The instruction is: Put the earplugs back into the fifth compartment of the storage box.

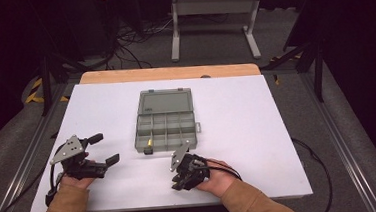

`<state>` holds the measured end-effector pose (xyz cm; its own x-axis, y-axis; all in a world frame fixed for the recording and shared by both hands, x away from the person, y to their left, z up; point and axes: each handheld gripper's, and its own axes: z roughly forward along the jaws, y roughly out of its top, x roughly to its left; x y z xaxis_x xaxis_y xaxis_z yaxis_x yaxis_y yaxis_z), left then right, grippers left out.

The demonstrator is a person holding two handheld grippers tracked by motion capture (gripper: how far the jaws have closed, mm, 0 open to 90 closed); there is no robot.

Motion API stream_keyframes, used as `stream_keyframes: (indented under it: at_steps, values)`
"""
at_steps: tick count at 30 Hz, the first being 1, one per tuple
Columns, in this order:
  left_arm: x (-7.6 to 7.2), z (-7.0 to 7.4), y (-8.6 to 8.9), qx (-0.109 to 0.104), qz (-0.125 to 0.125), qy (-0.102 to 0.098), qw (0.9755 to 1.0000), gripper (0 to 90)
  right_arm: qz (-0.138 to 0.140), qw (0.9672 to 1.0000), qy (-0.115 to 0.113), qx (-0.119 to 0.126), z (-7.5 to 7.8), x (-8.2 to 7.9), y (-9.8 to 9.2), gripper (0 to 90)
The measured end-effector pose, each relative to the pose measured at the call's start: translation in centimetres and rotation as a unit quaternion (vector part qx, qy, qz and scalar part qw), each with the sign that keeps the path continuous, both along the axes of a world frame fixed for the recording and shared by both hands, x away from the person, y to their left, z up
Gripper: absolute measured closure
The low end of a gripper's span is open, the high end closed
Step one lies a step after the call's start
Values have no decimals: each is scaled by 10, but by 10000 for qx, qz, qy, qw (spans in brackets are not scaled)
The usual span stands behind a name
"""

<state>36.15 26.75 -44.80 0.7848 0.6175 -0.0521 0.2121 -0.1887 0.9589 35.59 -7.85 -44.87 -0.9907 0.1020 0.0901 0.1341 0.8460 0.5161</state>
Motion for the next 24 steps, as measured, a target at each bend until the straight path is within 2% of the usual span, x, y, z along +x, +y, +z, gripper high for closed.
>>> stream_keyframes:
  at_steps: [11,24]
  values:
    - [0,0,0,-5,0,4,10000,27,42,10000,32,-4,2,-2,1,731]
    - [0,0,0,-30,9,5,10000,27,-68,9997,-206,126,22,7,2,736]
